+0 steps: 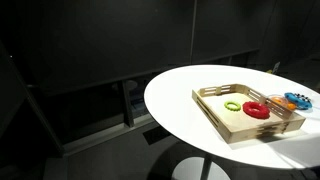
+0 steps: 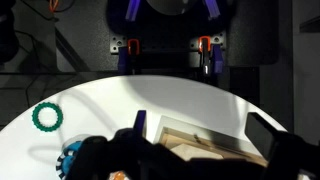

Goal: Put the blue and black and white rings in the box

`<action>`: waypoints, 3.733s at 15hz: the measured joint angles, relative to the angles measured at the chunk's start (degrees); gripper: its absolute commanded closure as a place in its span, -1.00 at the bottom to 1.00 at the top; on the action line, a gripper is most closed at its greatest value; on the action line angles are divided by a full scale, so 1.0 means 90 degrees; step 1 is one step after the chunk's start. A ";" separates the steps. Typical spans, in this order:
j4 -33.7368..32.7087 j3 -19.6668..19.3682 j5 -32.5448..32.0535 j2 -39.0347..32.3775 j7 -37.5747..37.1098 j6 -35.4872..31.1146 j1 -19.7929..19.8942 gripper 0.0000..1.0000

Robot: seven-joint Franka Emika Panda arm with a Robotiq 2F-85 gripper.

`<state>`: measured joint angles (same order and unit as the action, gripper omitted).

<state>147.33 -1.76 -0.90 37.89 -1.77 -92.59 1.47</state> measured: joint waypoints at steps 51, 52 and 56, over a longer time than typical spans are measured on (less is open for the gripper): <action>0.0044 -0.0896 -0.1080 -0.2635 -0.0075 -0.4522 0.1343 -1.00; 0.0077 -0.0898 -0.1096 -0.2708 -0.0075 -0.4700 0.1353 -1.00; 0.0249 -0.0952 -0.1097 -0.2954 -0.0075 -0.5358 0.1366 -1.00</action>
<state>149.57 -10.33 -10.77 11.30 -2.44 -140.81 13.77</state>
